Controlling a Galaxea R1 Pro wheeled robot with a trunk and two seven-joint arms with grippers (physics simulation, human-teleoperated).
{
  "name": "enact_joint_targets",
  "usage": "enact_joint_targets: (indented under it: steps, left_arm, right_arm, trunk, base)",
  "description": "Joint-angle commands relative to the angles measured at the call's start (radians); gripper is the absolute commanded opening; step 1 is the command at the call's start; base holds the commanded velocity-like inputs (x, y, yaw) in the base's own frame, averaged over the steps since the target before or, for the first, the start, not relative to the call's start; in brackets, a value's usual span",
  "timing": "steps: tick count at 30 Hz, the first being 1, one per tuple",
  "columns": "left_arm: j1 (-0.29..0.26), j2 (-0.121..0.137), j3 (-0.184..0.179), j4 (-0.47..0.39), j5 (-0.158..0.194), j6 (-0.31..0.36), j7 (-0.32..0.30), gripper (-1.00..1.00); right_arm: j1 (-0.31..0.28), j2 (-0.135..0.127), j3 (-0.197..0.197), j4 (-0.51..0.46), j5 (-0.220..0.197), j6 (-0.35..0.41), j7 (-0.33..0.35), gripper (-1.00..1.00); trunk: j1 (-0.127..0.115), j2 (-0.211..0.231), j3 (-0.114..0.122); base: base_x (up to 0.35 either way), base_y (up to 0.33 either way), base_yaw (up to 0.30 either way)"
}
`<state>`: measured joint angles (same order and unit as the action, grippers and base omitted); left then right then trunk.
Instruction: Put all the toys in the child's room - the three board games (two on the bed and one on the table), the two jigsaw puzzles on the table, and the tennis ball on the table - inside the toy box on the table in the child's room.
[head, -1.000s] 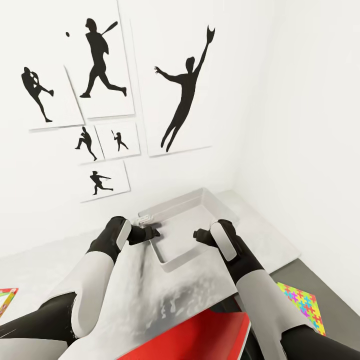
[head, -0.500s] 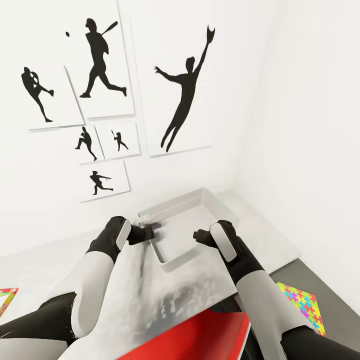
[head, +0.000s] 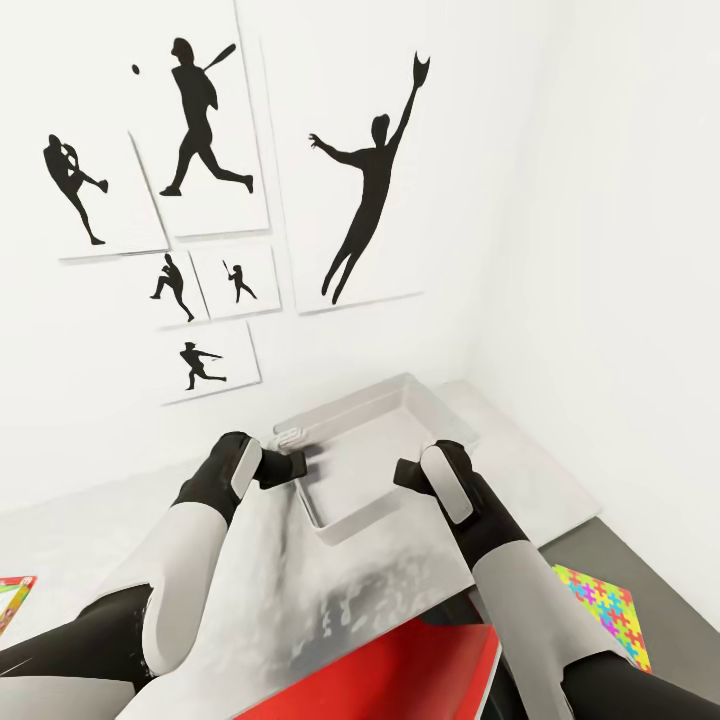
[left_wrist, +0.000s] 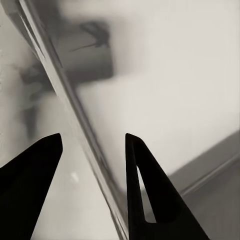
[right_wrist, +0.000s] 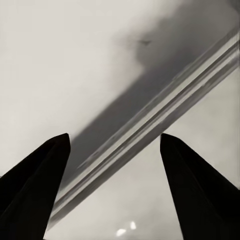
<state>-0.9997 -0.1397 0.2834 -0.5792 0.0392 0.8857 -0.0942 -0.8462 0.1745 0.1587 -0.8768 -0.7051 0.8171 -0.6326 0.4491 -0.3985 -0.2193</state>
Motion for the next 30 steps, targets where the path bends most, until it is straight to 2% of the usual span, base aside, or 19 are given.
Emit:
enact_joint_targets:
  steps: [1,15,30]
  left_arm:
    - [0.000,-0.001,0.005,-0.001,-0.033,0.004,0.002,-1.00]
    - [0.000,0.000,0.005,-0.001,-0.033,0.006,0.002,-1.00]
    - [0.000,-0.001,0.005,-0.001,-0.033,0.009,-0.003,-1.00]
  right_arm:
    - [-0.001,0.000,0.002,-0.001,-0.030,-0.006,-0.010,-1.00]
    - [-0.001,0.000,0.002,-0.001,-0.030,-0.006,-0.010,-1.00]
    - [-0.001,0.000,0.002,-0.001,-0.030,-0.006,-0.010,-1.00]
  trunk:
    - [0.001,-0.001,-0.002]
    - [0.001,-0.001,0.000]
    - [0.001,-0.001,0.021]
  base:
    - [0.000,0.000,0.000]
    - [-0.009,0.000,0.000]
    - [-0.150,0.000,0.000]
